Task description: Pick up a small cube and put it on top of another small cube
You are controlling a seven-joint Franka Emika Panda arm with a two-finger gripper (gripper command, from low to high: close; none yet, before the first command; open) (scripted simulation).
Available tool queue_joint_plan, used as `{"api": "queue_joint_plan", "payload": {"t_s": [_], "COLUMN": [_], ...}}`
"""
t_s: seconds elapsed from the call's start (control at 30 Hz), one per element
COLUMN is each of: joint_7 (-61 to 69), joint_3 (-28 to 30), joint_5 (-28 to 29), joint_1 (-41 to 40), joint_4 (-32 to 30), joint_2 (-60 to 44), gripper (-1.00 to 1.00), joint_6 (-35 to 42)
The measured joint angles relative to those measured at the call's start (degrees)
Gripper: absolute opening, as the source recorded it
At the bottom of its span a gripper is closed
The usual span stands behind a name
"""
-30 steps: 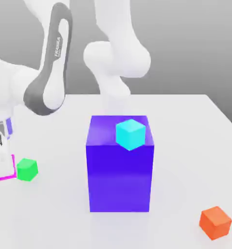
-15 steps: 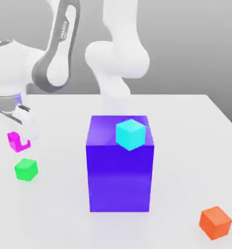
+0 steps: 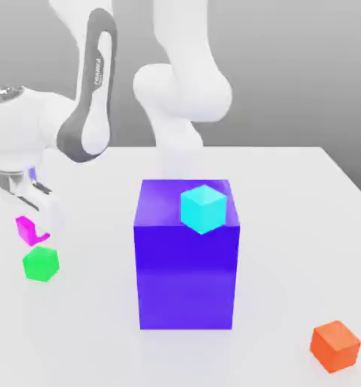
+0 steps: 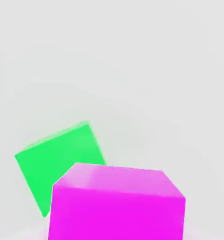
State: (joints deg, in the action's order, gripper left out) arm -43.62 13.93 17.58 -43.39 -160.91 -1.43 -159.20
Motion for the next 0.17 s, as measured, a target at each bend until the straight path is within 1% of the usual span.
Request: {"api": "queue_joint_plan", "payload": {"t_s": [0.17], "joint_7": [1.57], "joint_3": [-0.76], "joint_5": [-2.28], "joint_1": [-0.19], "joint_4": [-0.04], "joint_2": [-2.39], "gripper": [-1.00], "joint_6": [-2.40]}}
